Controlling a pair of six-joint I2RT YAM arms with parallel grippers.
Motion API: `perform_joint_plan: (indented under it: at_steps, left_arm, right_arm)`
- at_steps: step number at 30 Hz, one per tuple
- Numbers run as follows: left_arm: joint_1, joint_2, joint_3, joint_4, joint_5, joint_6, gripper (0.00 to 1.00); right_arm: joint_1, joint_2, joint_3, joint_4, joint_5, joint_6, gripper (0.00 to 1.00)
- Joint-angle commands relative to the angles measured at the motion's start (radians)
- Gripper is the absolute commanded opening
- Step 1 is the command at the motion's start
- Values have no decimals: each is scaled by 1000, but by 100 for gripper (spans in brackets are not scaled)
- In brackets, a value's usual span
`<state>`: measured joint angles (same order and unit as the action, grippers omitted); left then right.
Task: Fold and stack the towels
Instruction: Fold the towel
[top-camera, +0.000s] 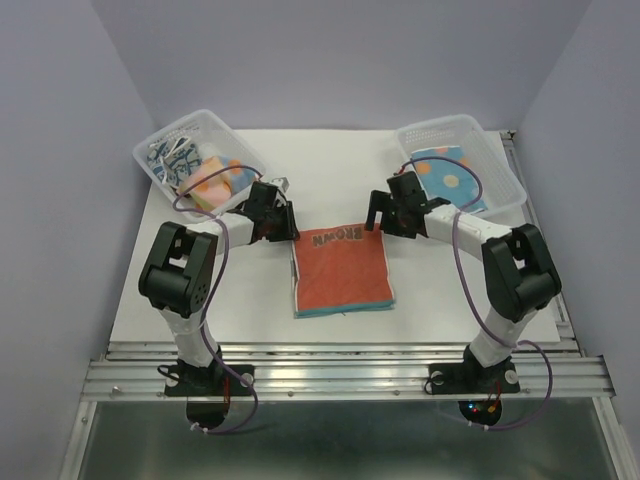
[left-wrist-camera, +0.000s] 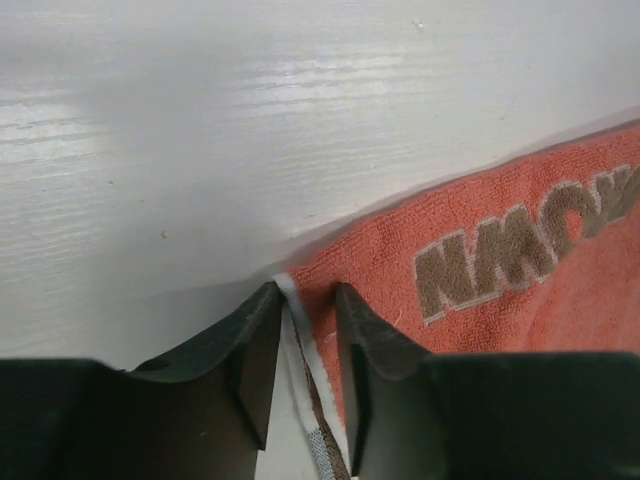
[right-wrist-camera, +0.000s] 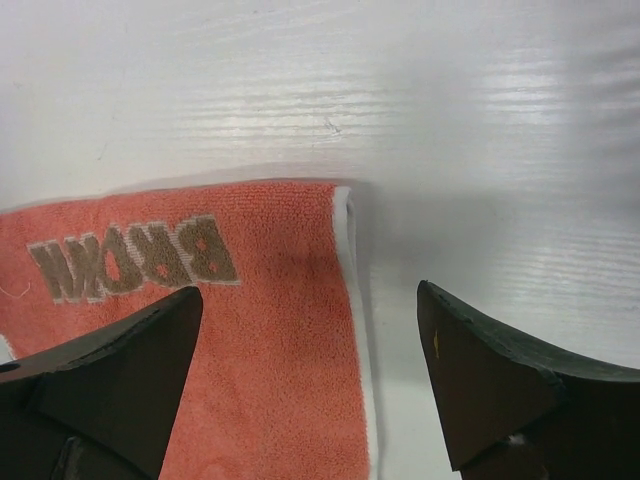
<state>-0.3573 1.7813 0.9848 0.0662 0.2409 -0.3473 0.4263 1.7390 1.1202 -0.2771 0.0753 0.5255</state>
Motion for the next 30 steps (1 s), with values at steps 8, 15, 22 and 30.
perform_joint_plan:
  at_steps: [8,15,22,30]
  left_arm:
    - [11,21,46,-42,-46,57,0]
    - [11,21,107,-57,-54,114,0]
    - [11,50,138,-54,-11,156,0]
    - [29,52,190,-65,-15,171,0]
  right_arm:
    - [-26,76,90,81,-22,-22,81]
    - [-54,117,107,119,-46,-50,59]
    - [-55,163,101,144,-121,-79,37]
    - [-54,154,119,151,-129,-108,1]
